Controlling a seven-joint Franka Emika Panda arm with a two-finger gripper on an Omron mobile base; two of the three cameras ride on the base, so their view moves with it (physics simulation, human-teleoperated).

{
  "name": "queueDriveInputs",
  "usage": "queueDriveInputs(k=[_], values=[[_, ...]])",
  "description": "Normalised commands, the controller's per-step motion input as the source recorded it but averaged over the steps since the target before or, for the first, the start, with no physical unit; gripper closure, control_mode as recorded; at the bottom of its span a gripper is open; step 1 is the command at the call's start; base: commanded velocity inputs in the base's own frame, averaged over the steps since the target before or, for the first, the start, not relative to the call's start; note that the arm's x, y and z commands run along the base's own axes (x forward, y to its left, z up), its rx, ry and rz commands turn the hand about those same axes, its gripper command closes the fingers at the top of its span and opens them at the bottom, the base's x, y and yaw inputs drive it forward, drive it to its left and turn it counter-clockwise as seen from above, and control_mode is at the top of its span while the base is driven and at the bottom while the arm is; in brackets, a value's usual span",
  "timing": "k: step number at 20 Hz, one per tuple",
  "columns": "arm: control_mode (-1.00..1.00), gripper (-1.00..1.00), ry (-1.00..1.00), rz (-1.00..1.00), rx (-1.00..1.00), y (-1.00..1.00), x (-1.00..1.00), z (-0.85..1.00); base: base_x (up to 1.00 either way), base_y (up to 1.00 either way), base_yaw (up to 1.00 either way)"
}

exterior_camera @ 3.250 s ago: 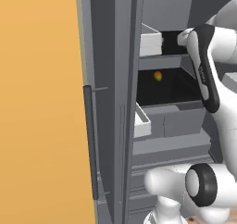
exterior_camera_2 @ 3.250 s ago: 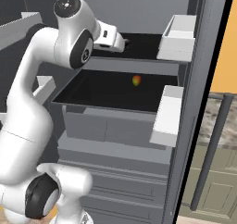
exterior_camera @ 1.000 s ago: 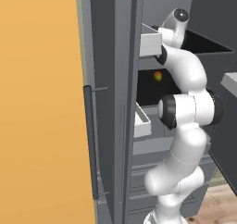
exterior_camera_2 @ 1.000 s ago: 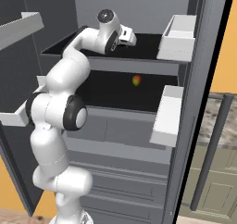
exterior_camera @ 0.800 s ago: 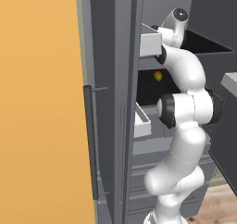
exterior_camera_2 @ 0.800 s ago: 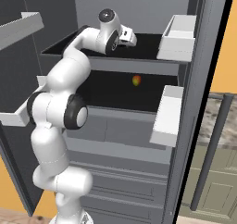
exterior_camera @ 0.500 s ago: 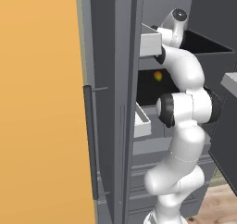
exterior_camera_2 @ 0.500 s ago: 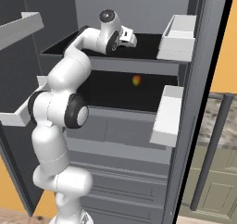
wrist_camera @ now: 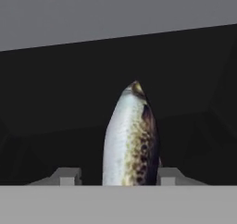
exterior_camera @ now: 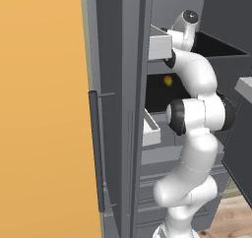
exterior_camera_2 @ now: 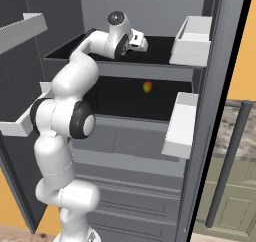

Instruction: Take the fish out of the fridge, briefly rinse it in the sink, and place it on the tray next to the sink.

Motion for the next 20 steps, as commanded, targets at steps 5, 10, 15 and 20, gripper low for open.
queueDriveInputs(k=[5, 10, 15, 20], values=[[-1.0, 1.0, 0.0, 0.0, 0.0, 0.0, 0.0, 0.0, 0.0, 0.0, 0.0], [-1.0, 1.0, -0.15, 0.0, 0.0, 0.05, -0.53, 0.17, 0.0, 0.0, 0.0], [-1.0, 1.0, -0.32, 0.02, 0.0, 0.16, -0.99, 0.52, 0.0, 0.0, 0.0], [-1.0, 1.0, -0.22, 0.04, 0.0, 0.23, -1.0, 0.51, 0.0, 0.0, 0.0]])
